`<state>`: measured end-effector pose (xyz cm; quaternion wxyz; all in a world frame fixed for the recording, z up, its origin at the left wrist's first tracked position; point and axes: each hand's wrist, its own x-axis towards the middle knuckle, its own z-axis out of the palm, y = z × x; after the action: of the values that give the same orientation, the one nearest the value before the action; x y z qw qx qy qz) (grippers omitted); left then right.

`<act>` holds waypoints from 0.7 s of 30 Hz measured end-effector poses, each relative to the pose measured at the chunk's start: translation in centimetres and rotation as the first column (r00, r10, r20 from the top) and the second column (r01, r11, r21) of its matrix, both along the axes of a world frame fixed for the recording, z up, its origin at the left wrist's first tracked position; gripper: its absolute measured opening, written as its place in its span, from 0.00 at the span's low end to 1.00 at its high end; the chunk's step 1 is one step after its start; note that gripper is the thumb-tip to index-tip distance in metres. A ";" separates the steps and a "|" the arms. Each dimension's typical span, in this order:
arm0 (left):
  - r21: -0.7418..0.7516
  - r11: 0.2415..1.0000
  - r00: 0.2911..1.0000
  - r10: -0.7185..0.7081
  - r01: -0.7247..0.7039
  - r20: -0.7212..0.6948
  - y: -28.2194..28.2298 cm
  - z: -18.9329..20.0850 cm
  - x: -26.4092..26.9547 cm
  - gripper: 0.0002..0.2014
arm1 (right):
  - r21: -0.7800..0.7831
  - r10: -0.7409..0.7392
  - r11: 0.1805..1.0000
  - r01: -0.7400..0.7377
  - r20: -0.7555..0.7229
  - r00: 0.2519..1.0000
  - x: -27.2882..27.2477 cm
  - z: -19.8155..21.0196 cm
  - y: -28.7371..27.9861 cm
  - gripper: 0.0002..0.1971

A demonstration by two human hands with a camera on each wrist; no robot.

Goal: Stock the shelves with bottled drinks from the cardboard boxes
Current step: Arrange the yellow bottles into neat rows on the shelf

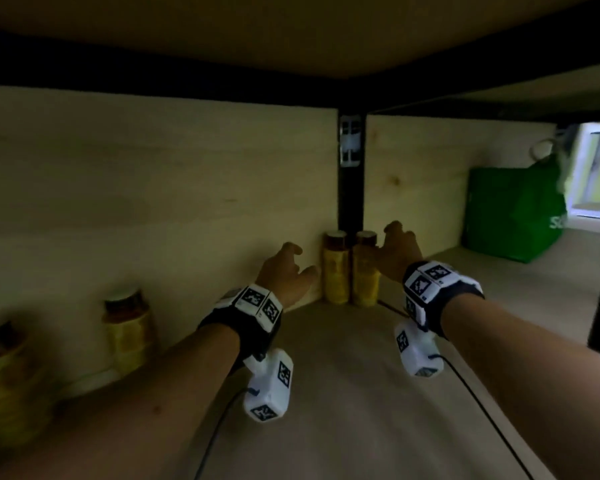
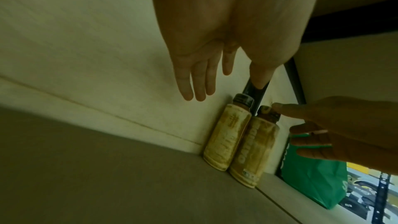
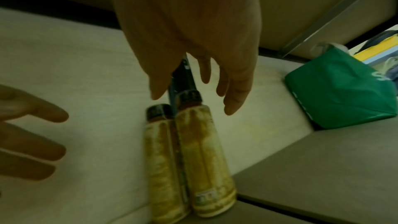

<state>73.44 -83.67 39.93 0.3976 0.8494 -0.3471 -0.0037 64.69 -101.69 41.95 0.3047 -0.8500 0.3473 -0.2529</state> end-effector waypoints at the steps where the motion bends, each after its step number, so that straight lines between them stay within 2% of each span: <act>1: 0.013 1.000 1.000 -0.005 0.005 0.001 -1.4 0.1 0.7 0.28 | 0.020 0.037 0.999 -0.036 -0.026 0.999 0.4 -0.4 -0.7 0.44; 2: 0.021 1.000 1.000 -0.002 0.002 0.018 -2.8 0.3 1.2 0.30 | 0.034 0.066 0.997 -0.064 -0.042 0.997 0.9 -0.9 -1.2 0.42; 5: 0.007 1.000 0.995 0.007 -0.008 0.104 -6.3 1.4 2.5 0.33 | -0.043 0.063 0.997 -0.064 -0.010 0.998 2.5 -2.1 -1.9 0.28; 7: 0.031 0.999 0.986 -0.016 0.011 0.163 -8.4 1.6 3.0 0.33 | -0.088 0.059 0.994 -0.057 0.014 0.998 2.9 -2.5 -2.6 0.25; 9: 0.044 0.999 0.972 -0.012 0.002 0.234 -10.2 0.9 3.3 0.27 | -0.107 0.110 0.988 -0.112 -0.027 0.994 3.0 -2.8 -3.5 0.27; 11: -0.021 1.000 0.965 0.015 -0.010 0.263 -11.2 -0.1 3.5 0.23 | -0.103 0.159 0.981 -0.166 -0.073 0.985 2.9 -2.4 -4.2 0.29; 13: -0.094 0.995 0.985 -0.013 0.029 0.170 -11.3 -1.3 3.9 0.23 | -0.093 0.206 0.972 -0.215 -0.098 0.974 2.6 -1.9 -4.5 0.30; 16: -0.073 0.992 0.988 -0.097 0.107 0.124 -10.2 -2.3 4.5 0.28 | -0.048 0.287 0.955 -0.291 -0.083 0.954 1.7 -1.5 -3.9 0.33; 21: 0.094 0.991 0.995 -0.095 0.091 0.035 -5.6 -1.6 1.3 0.38 | -0.060 0.348 0.932 -0.357 -0.117 0.930 -1.1 -1.3 -0.4 0.43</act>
<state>74.78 -89.27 38.33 0.3503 0.8496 -0.3937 -0.0214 63.60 -102.07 40.64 0.2922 -0.9222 0.1940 -0.1630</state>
